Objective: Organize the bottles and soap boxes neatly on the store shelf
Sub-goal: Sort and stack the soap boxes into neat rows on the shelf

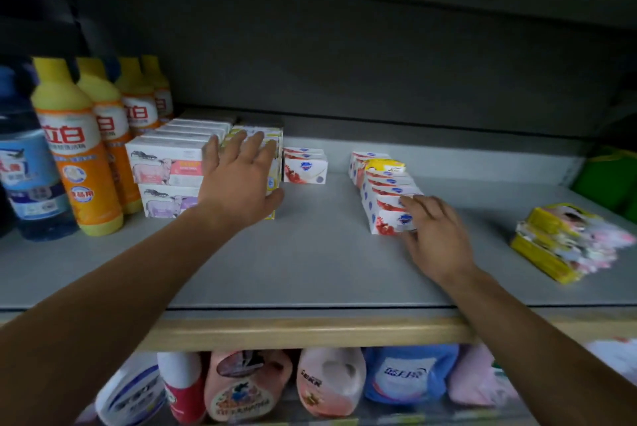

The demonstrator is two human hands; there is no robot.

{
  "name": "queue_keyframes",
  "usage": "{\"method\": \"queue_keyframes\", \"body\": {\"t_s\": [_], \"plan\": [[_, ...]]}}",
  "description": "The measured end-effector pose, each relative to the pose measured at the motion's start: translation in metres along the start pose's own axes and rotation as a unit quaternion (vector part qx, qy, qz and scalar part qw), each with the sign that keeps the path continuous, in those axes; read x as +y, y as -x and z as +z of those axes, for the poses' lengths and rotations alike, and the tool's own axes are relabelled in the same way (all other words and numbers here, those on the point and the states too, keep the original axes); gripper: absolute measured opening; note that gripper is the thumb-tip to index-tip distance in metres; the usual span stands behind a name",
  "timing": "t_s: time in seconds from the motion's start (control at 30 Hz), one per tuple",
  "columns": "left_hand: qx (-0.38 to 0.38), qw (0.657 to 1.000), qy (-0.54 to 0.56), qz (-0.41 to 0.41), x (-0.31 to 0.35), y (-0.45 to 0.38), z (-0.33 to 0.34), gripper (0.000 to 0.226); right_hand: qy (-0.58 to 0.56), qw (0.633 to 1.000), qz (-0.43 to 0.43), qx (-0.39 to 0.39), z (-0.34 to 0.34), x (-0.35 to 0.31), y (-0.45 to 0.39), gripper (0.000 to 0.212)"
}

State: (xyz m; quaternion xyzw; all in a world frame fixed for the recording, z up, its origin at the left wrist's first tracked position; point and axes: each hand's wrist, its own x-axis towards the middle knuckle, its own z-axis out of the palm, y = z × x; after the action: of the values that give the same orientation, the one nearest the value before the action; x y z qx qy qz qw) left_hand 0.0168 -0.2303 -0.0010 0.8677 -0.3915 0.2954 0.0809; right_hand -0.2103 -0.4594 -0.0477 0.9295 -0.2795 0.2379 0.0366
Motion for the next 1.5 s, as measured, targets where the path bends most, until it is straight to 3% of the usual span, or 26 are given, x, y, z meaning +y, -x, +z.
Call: {"method": "queue_keyframes", "body": {"t_s": [0.17, 0.37, 0.43, 0.53, 0.67, 0.73, 0.93, 1.0, 1.07, 1.13, 1.2, 1.27, 1.4, 1.5], "plan": [[0.096, 0.976, 0.170, 0.093, 0.026, 0.034, -0.020, 0.064, -0.079, 0.997, 0.008, 0.020, -0.014, -0.016, 0.001, 0.042], [-0.043, 0.914, 0.401, 0.036, 0.037, 0.068, -0.003, 0.063, -0.238, 0.961, -0.130, 0.053, -0.014, -0.083, 0.017, 0.037], [-0.069, 0.879, 0.472, -0.003, 0.029, 0.069, 0.002, 0.049, -0.288, 0.944, -0.152, 0.058, -0.013, -0.108, 0.016, 0.035], [-0.086, 0.795, 0.595, -0.083, 0.008, 0.072, 0.005, 0.026, -0.345, 0.924, -0.145, 0.073, -0.009, -0.134, 0.010, 0.032], [-0.058, 0.691, 0.689, -0.212, -0.008, 0.081, 0.009, 0.024, -0.370, 0.918, -0.139, -0.021, 0.009, -0.151, 0.007, 0.068], [-0.049, 0.643, 0.719, -0.258, -0.009, 0.081, 0.010, 0.022, -0.420, 0.896, -0.130, -0.063, 0.017, -0.153, 0.007, 0.081], [-0.053, 0.599, 0.753, -0.266, -0.011, 0.079, 0.010, 0.023, -0.544, 0.830, -0.104, -0.065, 0.021, -0.146, 0.005, 0.077], [-0.060, 0.597, 0.763, -0.243, -0.013, 0.080, 0.007, 0.026, -0.575, 0.813, -0.077, -0.041, 0.021, -0.145, 0.007, 0.063], [-0.070, 0.602, 0.763, -0.224, -0.013, 0.081, 0.006, 0.031, -0.590, 0.806, -0.038, -0.031, 0.019, -0.145, 0.006, 0.037], [-0.067, 0.626, 0.744, -0.223, -0.012, 0.082, 0.008, 0.032, -0.585, 0.810, 0.021, -0.037, 0.016, -0.146, 0.005, 0.012], [-0.064, 0.676, 0.698, -0.229, -0.011, 0.081, 0.011, 0.039, -0.571, 0.815, 0.081, -0.063, 0.014, -0.146, 0.004, 0.040], [-0.070, 0.714, 0.656, -0.234, -0.011, 0.082, 0.013, 0.055, -0.564, 0.815, 0.106, -0.081, 0.011, -0.146, 0.004, 0.052], [-0.071, 0.728, 0.640, -0.236, -0.010, 0.081, 0.013, 0.064, -0.571, 0.809, 0.105, -0.093, 0.012, -0.146, 0.004, 0.053], [-0.066, 0.717, 0.654, -0.231, -0.011, 0.081, 0.013, 0.054, -0.588, 0.801, 0.084, -0.073, 0.014, -0.145, 0.004, 0.035]]}}
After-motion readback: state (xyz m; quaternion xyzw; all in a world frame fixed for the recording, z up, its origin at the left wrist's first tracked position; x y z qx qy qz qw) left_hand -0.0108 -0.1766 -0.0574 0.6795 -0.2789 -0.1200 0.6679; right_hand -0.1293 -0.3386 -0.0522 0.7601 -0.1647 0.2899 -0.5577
